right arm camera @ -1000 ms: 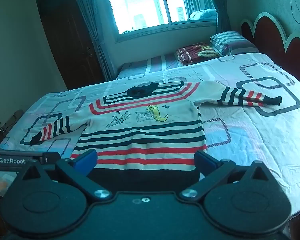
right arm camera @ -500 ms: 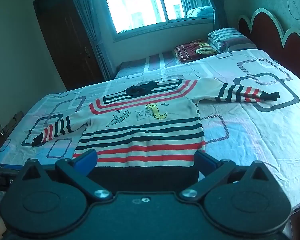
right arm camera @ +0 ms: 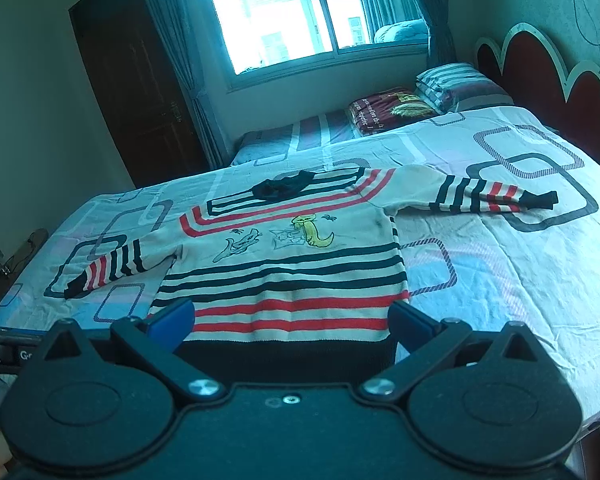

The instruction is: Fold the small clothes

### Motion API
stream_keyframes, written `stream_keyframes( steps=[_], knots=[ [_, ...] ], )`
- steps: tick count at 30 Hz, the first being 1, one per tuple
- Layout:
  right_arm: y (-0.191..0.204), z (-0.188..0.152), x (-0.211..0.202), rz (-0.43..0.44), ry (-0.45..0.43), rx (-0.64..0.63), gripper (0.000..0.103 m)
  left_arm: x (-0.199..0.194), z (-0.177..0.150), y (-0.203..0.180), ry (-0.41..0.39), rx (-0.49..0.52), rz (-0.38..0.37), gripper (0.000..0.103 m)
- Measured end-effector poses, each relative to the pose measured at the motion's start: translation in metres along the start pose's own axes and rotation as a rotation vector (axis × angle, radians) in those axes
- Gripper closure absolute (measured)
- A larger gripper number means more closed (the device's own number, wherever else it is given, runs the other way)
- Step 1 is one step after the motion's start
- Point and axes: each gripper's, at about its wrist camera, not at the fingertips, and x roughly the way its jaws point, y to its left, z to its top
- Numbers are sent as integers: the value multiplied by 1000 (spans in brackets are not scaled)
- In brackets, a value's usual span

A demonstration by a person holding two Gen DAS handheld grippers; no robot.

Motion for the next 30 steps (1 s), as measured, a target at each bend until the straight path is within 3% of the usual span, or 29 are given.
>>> stream_keyframes(
  steps=[30],
  knots=[
    [-4, 5, 12, -2, 1, 2, 1, 9, 7, -4, -5, 5, 15, 0]
  ],
)
